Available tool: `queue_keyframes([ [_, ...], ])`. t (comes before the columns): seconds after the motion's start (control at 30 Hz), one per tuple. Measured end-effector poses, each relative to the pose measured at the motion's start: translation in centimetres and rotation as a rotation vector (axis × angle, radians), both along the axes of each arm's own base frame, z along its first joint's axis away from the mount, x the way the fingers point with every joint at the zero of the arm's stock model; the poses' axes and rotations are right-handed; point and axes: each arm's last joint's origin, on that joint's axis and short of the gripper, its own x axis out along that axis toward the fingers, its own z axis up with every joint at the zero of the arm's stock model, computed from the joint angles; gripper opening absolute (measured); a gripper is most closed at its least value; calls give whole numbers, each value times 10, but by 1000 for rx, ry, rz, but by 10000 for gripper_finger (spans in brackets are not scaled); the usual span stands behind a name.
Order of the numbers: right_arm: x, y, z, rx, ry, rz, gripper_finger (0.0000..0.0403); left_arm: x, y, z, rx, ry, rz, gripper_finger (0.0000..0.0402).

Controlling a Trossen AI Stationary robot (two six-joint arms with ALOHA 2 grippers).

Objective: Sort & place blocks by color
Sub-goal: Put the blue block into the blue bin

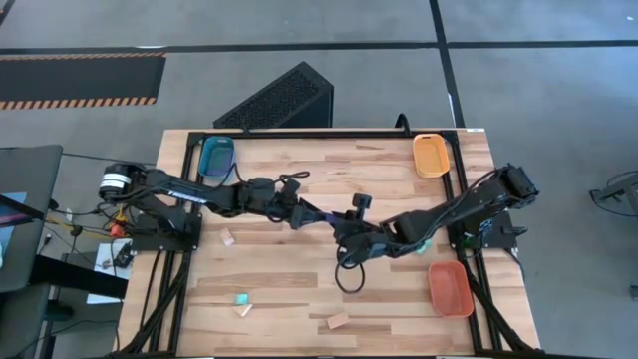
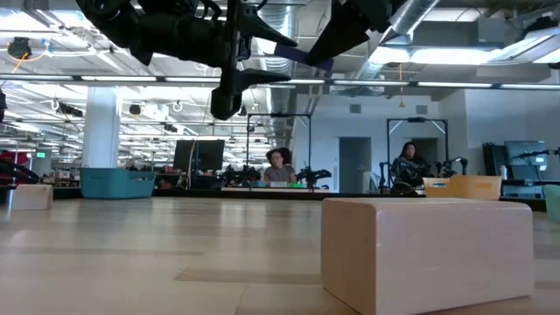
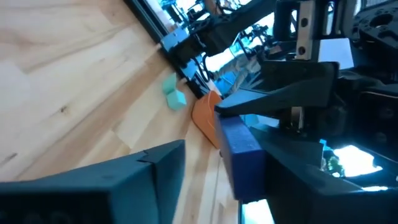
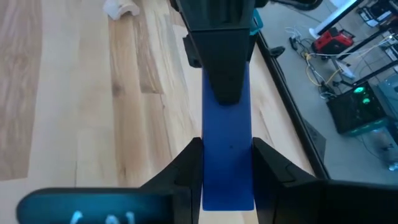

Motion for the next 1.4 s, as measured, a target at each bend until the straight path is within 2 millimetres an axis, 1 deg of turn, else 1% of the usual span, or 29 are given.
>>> queue_keyframes([
  [0.17,0,0,0,-14,13,15,105,0,0,1,74,-19,-18,80],
  [0.27,0,0,0,-21,19,14,125,0,1,1,107,-19,-31,27],
  [0.37,1,0,1,-1,-26,-28,163,0,7,0,126,-11,-30,24],
  [0.43,0,0,3,5,-55,-61,189,-2,14,-2,140,21,-8,32],
  [0.53,-2,-2,7,44,-102,-116,219,-12,25,0,178,97,30,43],
  [0.6,-4,-3,10,93,-157,-166,228,-24,33,2,215,181,66,40],
  [0.67,-9,-5,13,146,-184,-212,230,-41,43,8,271,276,139,31],
  [0.8,-17,-11,14,250,-225,-322,224,-87,62,20,417,513,362,26],
  [0.9,-20,-15,11,313,-244,-404,217,-122,75,27,515,698,556,33],
  [1.0,-22,-19,8,356,-257,-458,212,-149,88,28,552,859,727,38],
  [1.1,-20,-20,4,385,-247,-471,208,-164,101,26,538,966,830,35],
  [1.2,-19,-21,4,408,-240,-467,207,-177,112,18,501,1028,906,36],
  [1.4,-20,-20,4,437,-227,-460,207,-198,125,5,399,1119,968,70],
])
